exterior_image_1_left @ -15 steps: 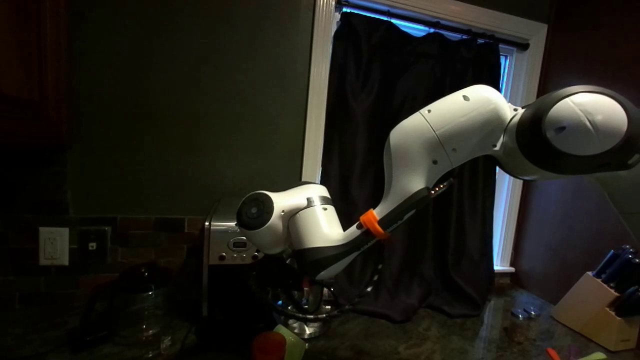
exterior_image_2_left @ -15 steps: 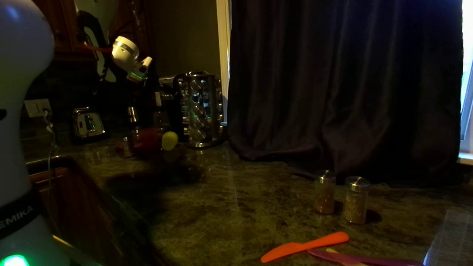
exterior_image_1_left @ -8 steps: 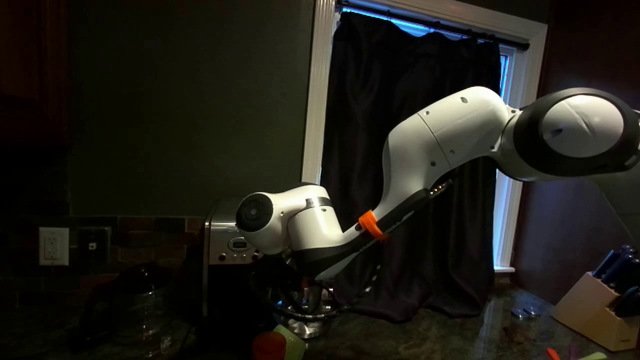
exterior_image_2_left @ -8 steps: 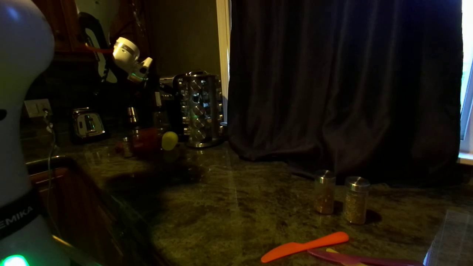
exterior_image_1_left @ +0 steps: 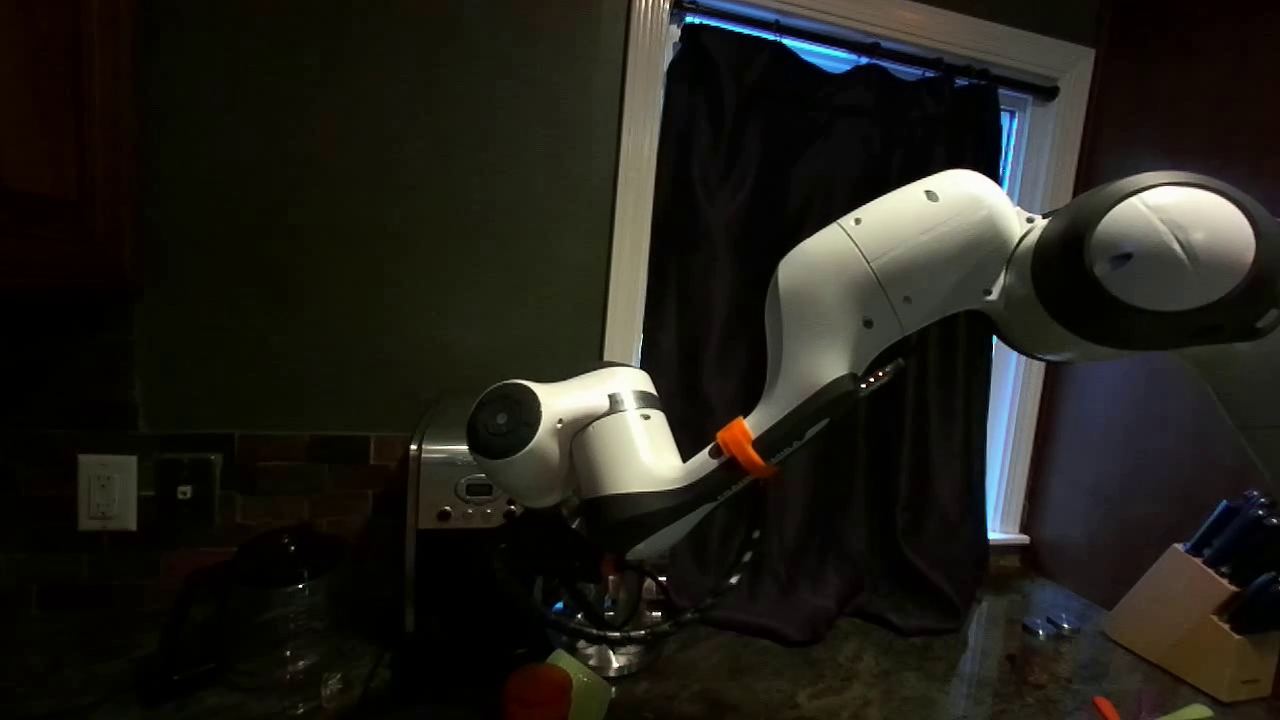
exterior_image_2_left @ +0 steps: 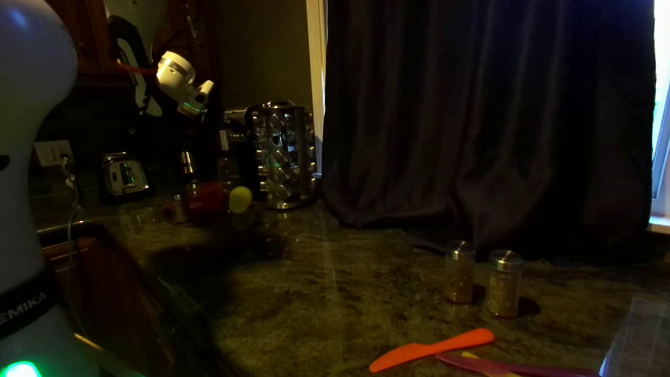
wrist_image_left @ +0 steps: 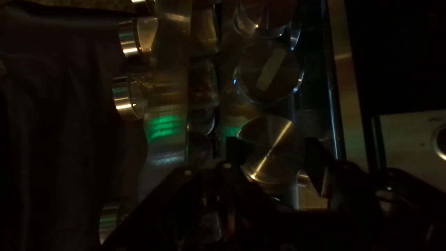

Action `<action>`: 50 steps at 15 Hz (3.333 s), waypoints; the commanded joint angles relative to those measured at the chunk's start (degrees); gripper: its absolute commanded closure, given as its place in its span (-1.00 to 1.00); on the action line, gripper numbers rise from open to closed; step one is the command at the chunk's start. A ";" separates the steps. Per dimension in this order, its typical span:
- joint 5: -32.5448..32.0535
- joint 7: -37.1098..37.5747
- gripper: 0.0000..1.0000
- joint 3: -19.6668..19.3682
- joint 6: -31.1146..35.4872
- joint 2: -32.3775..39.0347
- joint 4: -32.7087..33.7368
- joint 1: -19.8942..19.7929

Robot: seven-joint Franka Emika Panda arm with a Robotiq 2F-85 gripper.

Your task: Remove one bottle from the rack

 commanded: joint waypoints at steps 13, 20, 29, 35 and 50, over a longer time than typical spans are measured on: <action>4.62 -1.99 0.51 2.50 0.02 -4.87 -3.83 0.50; 1.88 -4.36 0.51 2.03 3.18 -6.22 -5.86 -0.60; 5.66 -12.01 0.51 2.80 11.38 -10.97 -11.69 -4.01; 7.89 -14.84 0.51 2.99 15.91 -13.64 -14.43 -5.01; 19.76 -24.58 0.51 2.78 22.84 -16.49 -17.38 -7.08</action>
